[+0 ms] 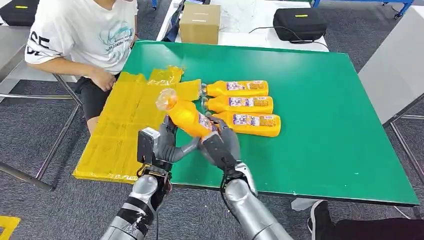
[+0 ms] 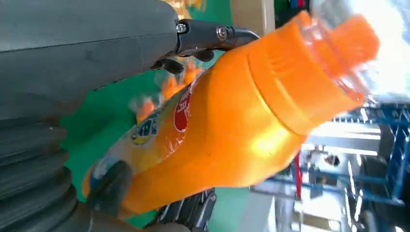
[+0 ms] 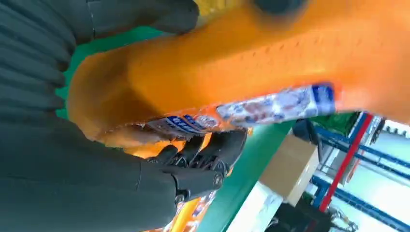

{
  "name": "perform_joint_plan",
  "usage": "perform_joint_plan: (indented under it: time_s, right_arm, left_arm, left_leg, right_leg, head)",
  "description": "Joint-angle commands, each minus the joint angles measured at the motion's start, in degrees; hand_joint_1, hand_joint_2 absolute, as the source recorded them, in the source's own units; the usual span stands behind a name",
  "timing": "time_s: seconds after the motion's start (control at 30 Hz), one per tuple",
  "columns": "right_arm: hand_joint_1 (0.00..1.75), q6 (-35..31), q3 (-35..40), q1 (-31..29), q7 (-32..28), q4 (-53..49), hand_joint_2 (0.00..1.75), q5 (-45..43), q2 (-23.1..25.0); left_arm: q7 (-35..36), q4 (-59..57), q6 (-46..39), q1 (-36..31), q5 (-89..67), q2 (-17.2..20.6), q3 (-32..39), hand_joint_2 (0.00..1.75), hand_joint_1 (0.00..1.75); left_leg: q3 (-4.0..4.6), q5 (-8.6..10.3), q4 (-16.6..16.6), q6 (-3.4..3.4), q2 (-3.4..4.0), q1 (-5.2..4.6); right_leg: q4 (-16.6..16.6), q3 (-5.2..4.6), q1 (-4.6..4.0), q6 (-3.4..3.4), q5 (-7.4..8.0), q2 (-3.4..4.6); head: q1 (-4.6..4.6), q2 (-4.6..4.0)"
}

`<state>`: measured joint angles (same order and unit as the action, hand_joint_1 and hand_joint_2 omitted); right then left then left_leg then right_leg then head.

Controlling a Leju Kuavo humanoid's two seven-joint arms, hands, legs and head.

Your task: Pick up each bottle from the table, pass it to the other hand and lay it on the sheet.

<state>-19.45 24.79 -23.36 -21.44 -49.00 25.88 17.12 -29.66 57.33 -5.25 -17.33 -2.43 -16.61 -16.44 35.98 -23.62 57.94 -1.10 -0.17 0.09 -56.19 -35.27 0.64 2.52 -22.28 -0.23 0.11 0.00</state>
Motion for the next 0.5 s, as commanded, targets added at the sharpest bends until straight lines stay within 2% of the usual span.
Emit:
perform_joint_plan:
  time_s: [0.03, 0.27, 0.33, 0.37, 0.43, 0.47, 0.5]
  right_arm:
    - [1.75, 0.14, 4.99, -4.86, -0.19, 8.65, 1.75, -0.79, 1.83]
    - [1.75, 0.27, 5.69, -4.05, -0.74, 8.06, 1.75, -2.58, 1.72]
    - [1.75, 0.50, 5.69, -3.80, -0.82, 8.00, 1.75, -3.32, 1.64]
    - [1.75, 0.15, 5.32, -3.50, -0.99, 7.97, 1.75, -3.90, 1.53]
    - [1.75, -0.14, 5.28, -3.33, -1.07, 8.03, 1.75, -4.05, 1.12]
    - [0.23, -0.72, 5.00, -3.23, -1.17, 7.87, 1.75, -4.35, 1.10]
    - [0.00, -1.36, 4.34, -2.81, -1.70, 7.20, 1.75, -5.12, 1.07]
  left_arm:
    - [0.21, -8.15, -3.32, -4.12, -2.15, 0.58, -1.95, 1.75, 0.00]
    - [0.30, -11.89, -5.22, -5.56, -2.35, 0.29, -0.30, 1.75, 0.00]
    - [-0.16, -12.13, -4.16, -5.56, -1.04, 0.12, 0.60, 1.75, 0.05]
    - [-0.78, -11.72, -3.90, -5.24, -0.20, 0.08, 1.28, 1.75, 1.75]
    - [-1.12, -10.99, -3.59, -4.94, 0.18, 0.21, 1.51, 1.75, 1.75]
    - [-1.29, -10.38, -3.54, -4.64, 0.73, 0.23, 1.99, 1.75, 1.75]
    - [-1.44, -9.88, -3.82, -4.54, 1.47, 0.25, 2.73, 1.75, 1.75]
  left_leg:
    - [-0.19, -0.07, -0.03, 0.04, 0.08, 0.00]
    - [-0.11, -0.05, -0.03, 0.04, 0.03, 0.02]
    - [-0.20, -0.07, -0.05, 0.06, 0.01, 0.02]
    - [-0.24, -0.11, -0.02, 0.08, 0.02, 0.04]
    - [-0.13, -0.06, -0.03, 0.05, 0.00, 0.03]
    - [-0.14, -0.05, -0.05, 0.05, 0.01, 0.01]
    - [-0.27, -0.10, -0.06, 0.07, 0.01, 0.01]
  right_leg:
    - [0.00, 0.16, 0.00, -0.06, -0.06, 0.07]
    - [0.03, 0.12, -0.02, -0.06, -0.04, 0.04]
    - [0.03, 0.20, -0.02, -0.08, -0.07, 0.02]
    - [0.02, 0.25, -0.04, -0.10, -0.10, 0.03]
    - [0.04, 0.14, -0.03, -0.07, -0.05, 0.01]
    - [0.04, 0.14, -0.02, -0.06, -0.05, 0.02]
    - [0.04, 0.26, -0.02, -0.09, -0.10, 0.02]
  head:
    - [0.00, 0.00]
    - [0.02, 0.00]
    - [0.00, 0.00]
    - [0.00, 0.00]
    - [0.00, 0.00]
    - [0.00, 0.00]
    - [0.00, 0.00]
